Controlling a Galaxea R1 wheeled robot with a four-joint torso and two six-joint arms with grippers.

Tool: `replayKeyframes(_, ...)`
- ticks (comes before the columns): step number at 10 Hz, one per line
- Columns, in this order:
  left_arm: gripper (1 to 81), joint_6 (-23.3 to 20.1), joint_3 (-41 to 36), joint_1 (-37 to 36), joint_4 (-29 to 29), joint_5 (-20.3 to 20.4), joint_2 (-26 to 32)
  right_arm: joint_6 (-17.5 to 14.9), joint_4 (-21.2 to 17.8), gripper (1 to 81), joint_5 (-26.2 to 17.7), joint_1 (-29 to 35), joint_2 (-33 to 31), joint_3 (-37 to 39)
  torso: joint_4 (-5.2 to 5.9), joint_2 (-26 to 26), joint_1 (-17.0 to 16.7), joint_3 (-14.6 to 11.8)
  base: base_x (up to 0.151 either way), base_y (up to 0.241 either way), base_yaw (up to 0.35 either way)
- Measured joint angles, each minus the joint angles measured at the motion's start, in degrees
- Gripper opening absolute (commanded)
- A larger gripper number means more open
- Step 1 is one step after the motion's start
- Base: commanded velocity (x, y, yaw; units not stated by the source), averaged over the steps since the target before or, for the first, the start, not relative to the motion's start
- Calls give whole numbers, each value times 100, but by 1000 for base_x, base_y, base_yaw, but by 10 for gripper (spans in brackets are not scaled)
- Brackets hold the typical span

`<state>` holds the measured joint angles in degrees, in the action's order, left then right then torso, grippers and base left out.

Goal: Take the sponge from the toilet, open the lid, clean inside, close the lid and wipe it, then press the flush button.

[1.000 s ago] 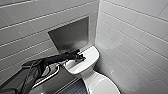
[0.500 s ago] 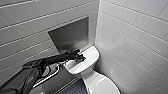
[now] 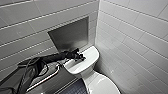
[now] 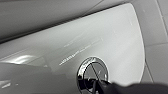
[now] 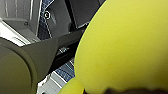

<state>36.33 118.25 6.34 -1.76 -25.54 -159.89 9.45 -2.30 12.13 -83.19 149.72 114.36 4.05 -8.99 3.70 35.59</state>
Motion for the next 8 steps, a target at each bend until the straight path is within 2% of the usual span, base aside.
replayKeyframes(4,10,124,-1665,-413,-83,16,912,0,-1,10,-1,1,0,6,0,0,0,0,0,0,0)
replayKeyframes(8,10,113,-3602,-360,-78,-23,2326,0,0,10,0,1,100,228,0,0,0,0,0,0,0)
